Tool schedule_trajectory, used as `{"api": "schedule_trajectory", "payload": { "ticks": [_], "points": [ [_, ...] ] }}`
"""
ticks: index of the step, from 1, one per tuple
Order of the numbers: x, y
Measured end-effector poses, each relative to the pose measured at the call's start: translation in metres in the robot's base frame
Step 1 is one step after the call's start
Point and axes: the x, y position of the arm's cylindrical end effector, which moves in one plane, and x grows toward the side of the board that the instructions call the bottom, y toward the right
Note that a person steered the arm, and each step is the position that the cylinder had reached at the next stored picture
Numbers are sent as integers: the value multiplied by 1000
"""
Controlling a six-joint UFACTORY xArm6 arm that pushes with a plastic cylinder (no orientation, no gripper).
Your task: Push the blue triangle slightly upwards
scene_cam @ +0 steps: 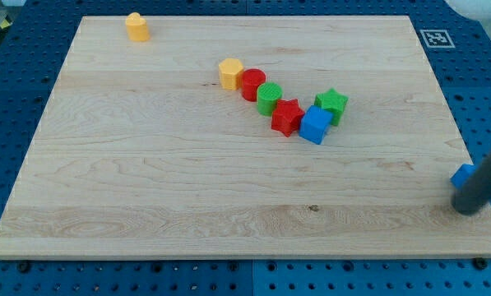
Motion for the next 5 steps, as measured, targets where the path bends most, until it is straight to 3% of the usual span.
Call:
{"api": "schedule_trajectory", "payload": {
  "ticks": [1, 2, 3, 5],
  "points": [
    [3, 37],
    [-27, 37],
    [-55, -2],
    [-59, 10]
  ]
}}
